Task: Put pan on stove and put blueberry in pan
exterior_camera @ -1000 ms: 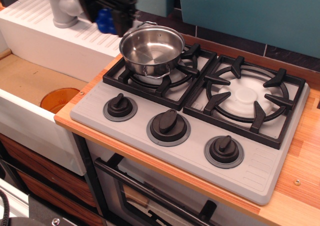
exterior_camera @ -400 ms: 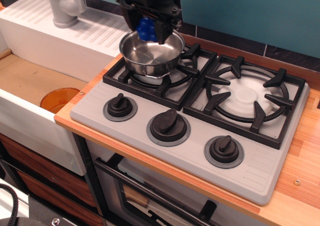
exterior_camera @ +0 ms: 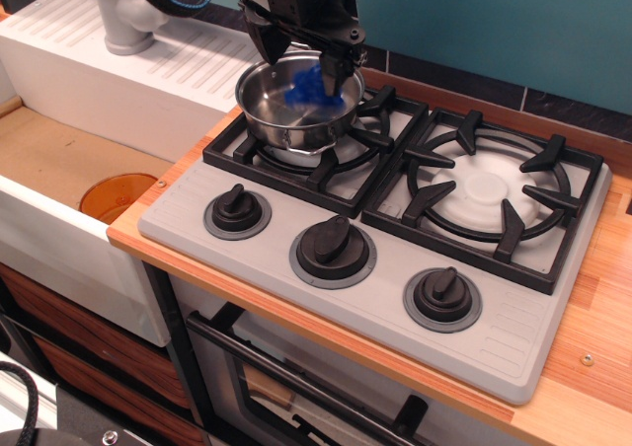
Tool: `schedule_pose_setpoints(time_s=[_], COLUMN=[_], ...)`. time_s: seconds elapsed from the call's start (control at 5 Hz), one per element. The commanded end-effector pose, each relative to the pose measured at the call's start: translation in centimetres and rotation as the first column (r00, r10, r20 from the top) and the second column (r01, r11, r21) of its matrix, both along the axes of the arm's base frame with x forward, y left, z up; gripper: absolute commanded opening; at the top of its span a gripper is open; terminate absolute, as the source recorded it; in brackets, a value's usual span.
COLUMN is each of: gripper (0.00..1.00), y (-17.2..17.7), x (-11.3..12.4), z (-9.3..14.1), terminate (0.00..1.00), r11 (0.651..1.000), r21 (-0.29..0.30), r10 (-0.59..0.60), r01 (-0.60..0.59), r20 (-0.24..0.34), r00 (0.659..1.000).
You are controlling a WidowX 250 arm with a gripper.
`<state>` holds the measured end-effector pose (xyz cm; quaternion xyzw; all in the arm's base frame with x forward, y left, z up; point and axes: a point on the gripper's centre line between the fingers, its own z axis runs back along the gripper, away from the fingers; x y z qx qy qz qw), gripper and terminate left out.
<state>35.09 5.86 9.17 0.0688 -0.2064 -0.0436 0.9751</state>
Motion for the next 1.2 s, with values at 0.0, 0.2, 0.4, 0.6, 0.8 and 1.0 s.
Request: schedule_pose_setpoints(time_s=[0.0,0.2,0.4,0.6,0.8,1.0], gripper=[1.0,1.0,1.0,1.0,1.0,1.0], y=[-0.5,-0.9,-1.0,-1.2,-1.5,-1.7], x=[0.6,0.5,0.3,0.1,-0.5,-1.1], z=[2.3,2.9,3.6,4.1,5.2,6.0], terminate=[0.0,0.0,0.0,0.0,0.0,0.0], r11=[0.998,0.997,0.997,0.997,0.998,0.998], r21=[0.064,0.083,0.075,0.073,0.068,0.066], r10=[-0.001,0.004,-0.006,-0.011,-0.006,0.006], r01=[0.001,-0.002,0.01,0.016,0.012,0.001], r20=[0.002,-0.024,-0.053,-0.069,-0.087,-0.107], r00=[1.0,1.0,0.999,0.998,0.996,0.994])
